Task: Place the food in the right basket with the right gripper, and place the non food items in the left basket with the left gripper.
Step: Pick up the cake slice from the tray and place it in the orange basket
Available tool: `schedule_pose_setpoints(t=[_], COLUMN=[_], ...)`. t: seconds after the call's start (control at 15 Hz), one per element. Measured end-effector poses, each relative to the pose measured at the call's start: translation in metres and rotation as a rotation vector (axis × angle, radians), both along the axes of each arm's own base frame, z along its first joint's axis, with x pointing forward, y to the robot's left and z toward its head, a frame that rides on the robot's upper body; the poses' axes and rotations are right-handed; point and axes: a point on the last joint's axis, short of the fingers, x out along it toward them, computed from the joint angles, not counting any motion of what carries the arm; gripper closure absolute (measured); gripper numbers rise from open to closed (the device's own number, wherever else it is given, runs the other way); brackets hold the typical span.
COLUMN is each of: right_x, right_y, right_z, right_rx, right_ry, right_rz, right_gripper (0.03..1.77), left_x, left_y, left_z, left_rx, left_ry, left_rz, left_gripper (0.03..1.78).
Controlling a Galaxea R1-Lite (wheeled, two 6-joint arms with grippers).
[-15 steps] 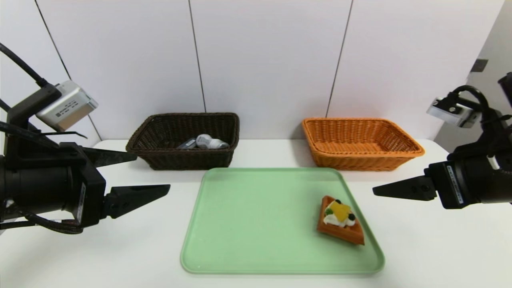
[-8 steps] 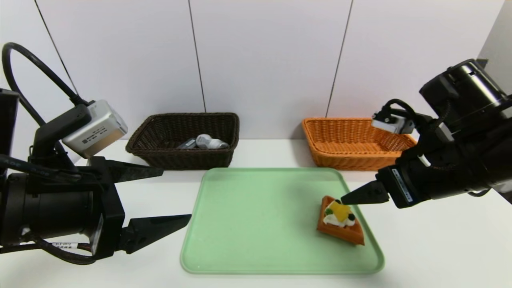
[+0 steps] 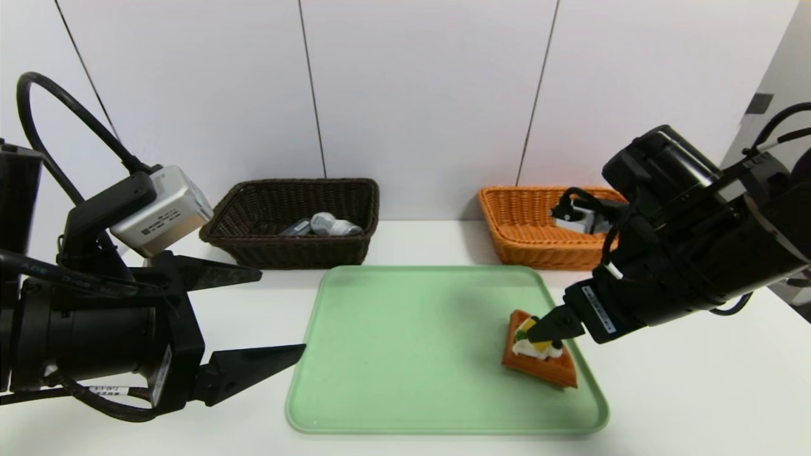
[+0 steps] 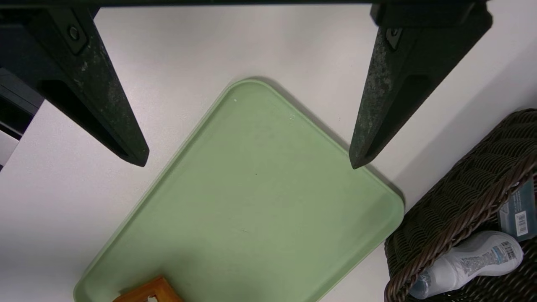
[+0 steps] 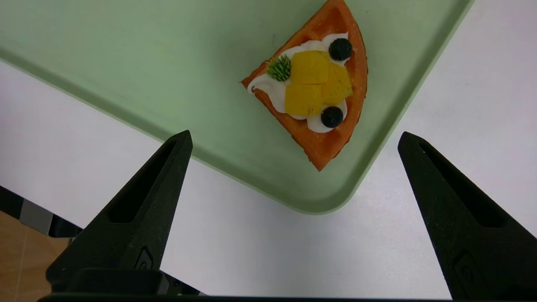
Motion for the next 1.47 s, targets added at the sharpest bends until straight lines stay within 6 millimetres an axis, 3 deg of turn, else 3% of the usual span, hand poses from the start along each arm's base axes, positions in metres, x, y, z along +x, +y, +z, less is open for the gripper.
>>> schedule_pose_setpoints(t=[0.73,1.47], right_x=[0.033,0.040], right_y=[0.025,0.035], right_z=[-0.038,-0.062], right_rx=[-0.125,-0.199], right_ry=[0.066,0.114], right_rz=[-0.021,-0.015], right_gripper=[0.10,0.10], left_x=[0.001,0.001], left_y=[0.000,0.000], left_z=[0.000,0.000], left_rx=[0.001,0.002], left_ry=[0.001,0.002], left_rz=[0.002,0.003], left_gripper=[0.12,0.12])
